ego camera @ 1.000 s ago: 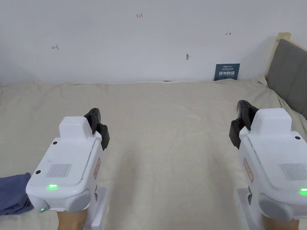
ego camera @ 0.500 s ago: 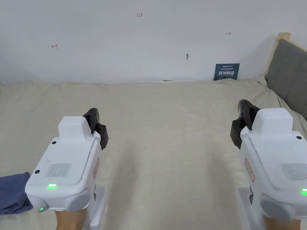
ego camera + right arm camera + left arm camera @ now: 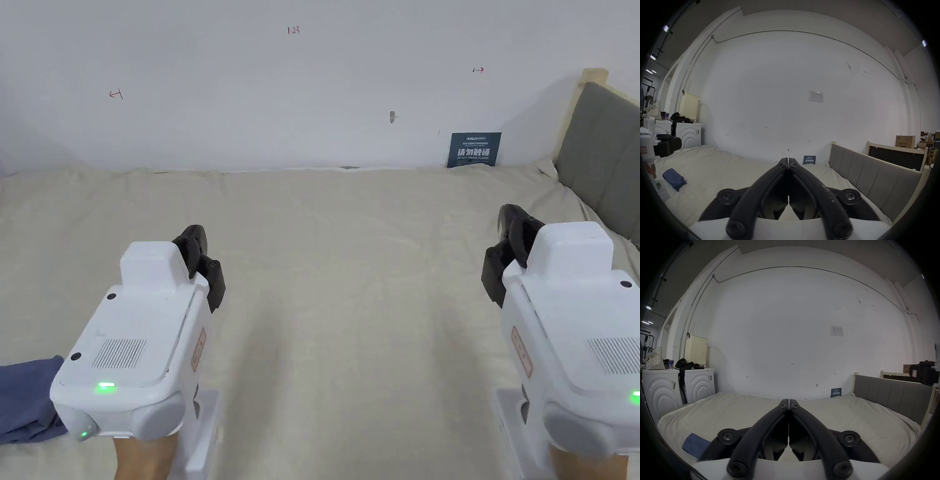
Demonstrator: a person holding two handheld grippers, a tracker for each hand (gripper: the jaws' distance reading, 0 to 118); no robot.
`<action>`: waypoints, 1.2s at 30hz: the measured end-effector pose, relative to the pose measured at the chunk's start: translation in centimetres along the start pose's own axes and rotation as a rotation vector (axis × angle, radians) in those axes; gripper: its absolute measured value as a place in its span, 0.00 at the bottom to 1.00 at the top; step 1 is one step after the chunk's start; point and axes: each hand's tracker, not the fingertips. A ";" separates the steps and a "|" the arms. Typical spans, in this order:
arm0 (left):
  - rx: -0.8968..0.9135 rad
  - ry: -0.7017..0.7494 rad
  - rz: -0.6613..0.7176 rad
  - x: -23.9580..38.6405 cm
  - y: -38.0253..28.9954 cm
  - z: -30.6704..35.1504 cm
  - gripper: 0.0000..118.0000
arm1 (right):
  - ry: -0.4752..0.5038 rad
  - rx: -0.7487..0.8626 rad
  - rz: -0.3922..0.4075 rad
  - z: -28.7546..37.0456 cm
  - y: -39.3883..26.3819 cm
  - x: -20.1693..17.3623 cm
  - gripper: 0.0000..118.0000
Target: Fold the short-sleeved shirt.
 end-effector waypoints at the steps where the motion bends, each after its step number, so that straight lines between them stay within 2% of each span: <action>1: 0.000 0.000 0.000 -0.1 0.0 0.0 0.00 | 0.000 0.000 0.001 0.0 0.0 0.0 0.01; 11: 0.001 -0.001 0.015 -0.7 0.1 0.1 0.00 | -0.013 -0.005 -0.001 -0.1 -0.1 -0.3 0.02; 12: 0.002 0.000 0.020 -0.8 0.2 0.2 0.01 | -0.018 -0.006 0.001 -0.1 -0.1 -0.3 0.06; 14: 0.005 0.000 0.031 -0.9 0.2 0.2 0.07 | -0.013 -0.015 -0.006 -0.1 -0.1 -0.2 0.20; 16: 0.001 -0.003 0.035 -1.1 0.3 0.2 0.32 | -0.010 -0.019 -0.016 -0.1 -0.2 -0.1 0.42; 17: -0.007 -0.008 0.031 -1.2 0.4 0.1 0.49 | -0.015 -0.020 -0.018 -0.2 -0.2 -0.1 0.54; 18: -0.016 -0.012 0.029 -1.2 0.5 0.0 0.70 | -0.018 -0.022 -0.019 -0.3 -0.2 -0.1 0.71; 19: -0.020 -0.015 0.036 -1.3 0.5 -0.1 0.84 | -0.018 -0.025 -0.023 -0.3 -0.3 -0.1 0.83; 20: -0.018 -0.025 0.048 -1.4 0.6 -0.1 0.97 | -0.017 -0.024 -0.029 -0.4 -0.3 -0.1 0.94; 21: -0.013 -0.035 0.051 -1.4 0.5 -0.1 1.00 | -0.019 -0.020 -0.033 -0.3 -0.3 -0.1 1.00; 36: 0.010 -0.013 -0.006 -0.7 0.1 0.0 1.00 | -0.023 -0.015 -0.024 -0.4 -0.4 -0.5 1.00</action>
